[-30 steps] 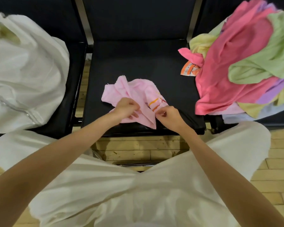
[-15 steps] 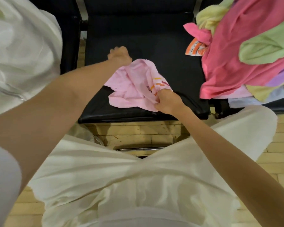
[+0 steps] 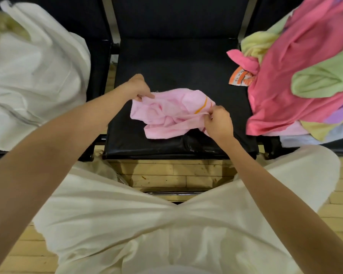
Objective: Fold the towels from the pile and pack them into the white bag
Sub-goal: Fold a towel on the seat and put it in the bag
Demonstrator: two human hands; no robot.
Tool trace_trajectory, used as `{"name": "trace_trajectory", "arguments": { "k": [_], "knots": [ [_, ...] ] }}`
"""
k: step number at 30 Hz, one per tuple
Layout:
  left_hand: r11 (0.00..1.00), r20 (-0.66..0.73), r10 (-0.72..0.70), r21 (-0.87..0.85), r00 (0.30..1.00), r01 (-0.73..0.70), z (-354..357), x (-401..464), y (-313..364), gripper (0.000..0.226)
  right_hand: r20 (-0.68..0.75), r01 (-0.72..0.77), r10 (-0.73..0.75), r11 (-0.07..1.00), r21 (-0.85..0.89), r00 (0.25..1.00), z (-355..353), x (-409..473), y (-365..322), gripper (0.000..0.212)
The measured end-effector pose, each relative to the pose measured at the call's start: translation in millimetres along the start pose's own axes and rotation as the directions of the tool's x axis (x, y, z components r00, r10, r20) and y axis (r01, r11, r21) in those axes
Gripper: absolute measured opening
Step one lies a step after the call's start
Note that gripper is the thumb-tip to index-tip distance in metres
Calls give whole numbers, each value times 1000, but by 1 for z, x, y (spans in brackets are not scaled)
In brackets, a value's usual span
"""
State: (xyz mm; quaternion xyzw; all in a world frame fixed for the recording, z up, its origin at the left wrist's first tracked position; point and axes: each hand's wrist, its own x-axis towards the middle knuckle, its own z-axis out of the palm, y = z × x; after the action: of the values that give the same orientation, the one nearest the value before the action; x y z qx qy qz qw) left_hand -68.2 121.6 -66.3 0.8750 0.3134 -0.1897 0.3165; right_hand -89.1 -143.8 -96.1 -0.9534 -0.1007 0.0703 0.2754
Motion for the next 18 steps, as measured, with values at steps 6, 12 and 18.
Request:
{"name": "trace_trajectory", "arguments": {
  "k": [6,12,18],
  "knots": [
    [986,-379,55,-125,924,-110,-26,-13,-24,19,-123,55,-55,998,-2,991,-23,11,0,19],
    [985,-457,170,52,873,-165,-84,-34,-28,11,-201,143,-144,989,-20,969,-70,27,-20,20],
    [965,-575,127,-116,808,-234,-121,-63,-16,9,-96,227,-243,962,-151,965,-111,42,-49,17]
  ]
}}
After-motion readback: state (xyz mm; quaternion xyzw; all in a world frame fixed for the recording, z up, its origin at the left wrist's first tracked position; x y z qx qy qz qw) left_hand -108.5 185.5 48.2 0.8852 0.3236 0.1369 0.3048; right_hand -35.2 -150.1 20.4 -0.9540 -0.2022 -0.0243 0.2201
